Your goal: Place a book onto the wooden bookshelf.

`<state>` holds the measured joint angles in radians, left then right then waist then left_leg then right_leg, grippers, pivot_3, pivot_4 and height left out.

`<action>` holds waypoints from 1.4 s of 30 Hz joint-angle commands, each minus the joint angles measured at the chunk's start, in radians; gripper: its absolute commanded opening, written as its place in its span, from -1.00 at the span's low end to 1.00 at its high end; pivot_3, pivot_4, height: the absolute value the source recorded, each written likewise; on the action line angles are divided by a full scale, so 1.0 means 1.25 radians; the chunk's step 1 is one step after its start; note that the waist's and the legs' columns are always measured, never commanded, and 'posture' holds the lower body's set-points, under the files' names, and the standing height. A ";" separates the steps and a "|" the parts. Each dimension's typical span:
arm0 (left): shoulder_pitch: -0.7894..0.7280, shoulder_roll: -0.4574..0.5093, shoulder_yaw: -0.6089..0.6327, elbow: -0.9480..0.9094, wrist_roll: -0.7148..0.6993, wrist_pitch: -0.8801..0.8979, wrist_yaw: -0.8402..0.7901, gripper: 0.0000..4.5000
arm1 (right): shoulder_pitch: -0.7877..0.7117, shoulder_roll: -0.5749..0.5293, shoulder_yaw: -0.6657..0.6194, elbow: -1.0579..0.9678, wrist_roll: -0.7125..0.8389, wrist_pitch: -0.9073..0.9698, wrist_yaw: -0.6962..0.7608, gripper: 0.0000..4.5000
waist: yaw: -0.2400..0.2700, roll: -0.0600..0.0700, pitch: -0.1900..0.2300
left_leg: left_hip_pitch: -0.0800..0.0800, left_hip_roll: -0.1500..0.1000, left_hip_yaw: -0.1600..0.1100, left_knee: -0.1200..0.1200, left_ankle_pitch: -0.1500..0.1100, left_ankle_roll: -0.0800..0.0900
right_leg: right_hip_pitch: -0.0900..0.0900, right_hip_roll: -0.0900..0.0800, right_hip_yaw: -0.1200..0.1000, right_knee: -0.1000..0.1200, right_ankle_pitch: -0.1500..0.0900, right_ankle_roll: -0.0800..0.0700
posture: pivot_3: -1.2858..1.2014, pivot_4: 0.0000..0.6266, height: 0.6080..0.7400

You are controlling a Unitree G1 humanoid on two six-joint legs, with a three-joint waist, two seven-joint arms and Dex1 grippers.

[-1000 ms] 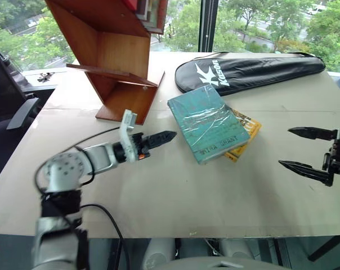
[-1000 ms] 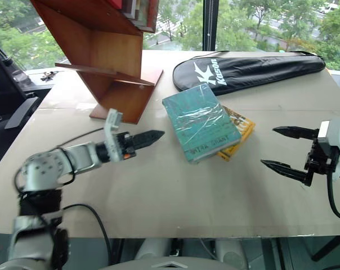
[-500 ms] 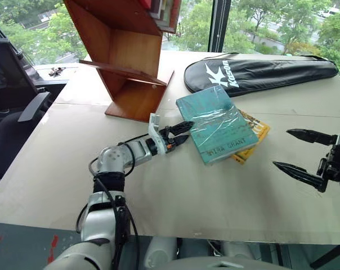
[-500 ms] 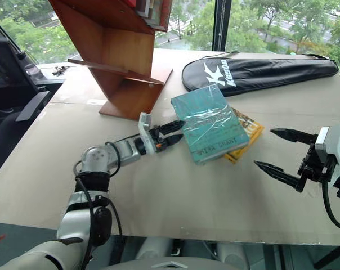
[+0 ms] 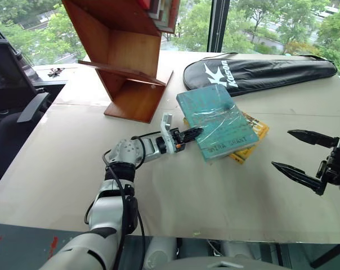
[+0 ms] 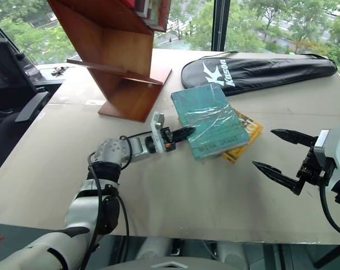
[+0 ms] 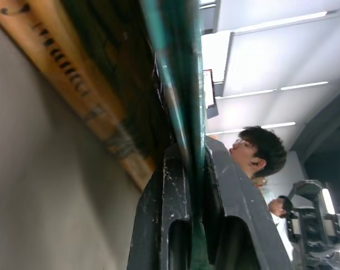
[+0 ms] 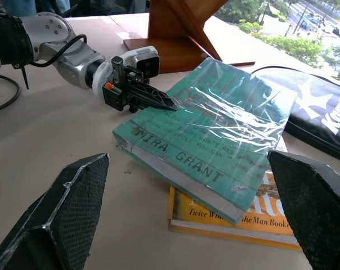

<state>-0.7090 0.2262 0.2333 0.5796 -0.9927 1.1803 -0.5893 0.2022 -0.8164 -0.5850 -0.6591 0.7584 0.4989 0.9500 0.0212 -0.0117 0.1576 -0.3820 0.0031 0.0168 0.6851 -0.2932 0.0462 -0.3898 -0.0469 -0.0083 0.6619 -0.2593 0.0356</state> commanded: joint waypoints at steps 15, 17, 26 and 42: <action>0.078 0.533 0.141 -0.856 -0.092 -0.025 -0.116 -0.99 | -0.283 0.027 -0.038 0.221 0.168 -0.051 0.000 1.00 | -0.005 -0.002 0.003 | -0.004 0.001 0.000 -0.001 0.000 -0.001 | -0.006 -0.001 0.001 0.000 0.000 -0.001 | 0.03 -0.52 1.00; 0.022 0.615 0.125 -0.843 -0.018 -0.106 -0.159 -0.99 | -0.313 0.031 -0.027 0.237 0.178 -0.057 0.008 1.00 | -0.005 -0.001 0.003 | -0.004 0.000 0.000 -0.001 0.000 -0.001 | -0.006 -0.001 0.001 -0.001 0.000 -0.001 | 0.03 -0.52 1.00; -0.193 0.812 -0.111 -0.532 0.558 -0.867 -0.393 -0.99 | -0.353 0.119 0.025 0.218 0.210 -0.081 -0.004 1.00 | -0.005 -0.001 0.004 | -0.004 0.000 0.002 -0.004 0.000 -0.001 | -0.006 0.002 0.002 -0.003 0.000 -0.001 | 0.03 -0.52 1.00; -0.448 0.728 -0.426 0.251 1.172 -1.524 -0.225 -0.99 | -0.316 0.151 0.086 0.158 0.230 -0.073 -0.035 1.00 | -0.003 -0.004 0.004 | -0.014 0.001 0.004 0.000 0.000 0.001 | -0.016 0.006 0.000 0.001 0.000 0.000 | 0.03 -0.52 1.00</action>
<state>-1.2566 1.1303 -0.2759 0.8320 0.3914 -0.7264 -0.9280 -0.1792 -0.6151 -0.4693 -0.4323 1.0340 0.4134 0.9118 0.0177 -0.0162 0.1630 -0.3989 0.0041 0.0211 0.6863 -0.2944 0.0486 -0.4089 -0.0393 -0.0089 0.6640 -0.2591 0.0361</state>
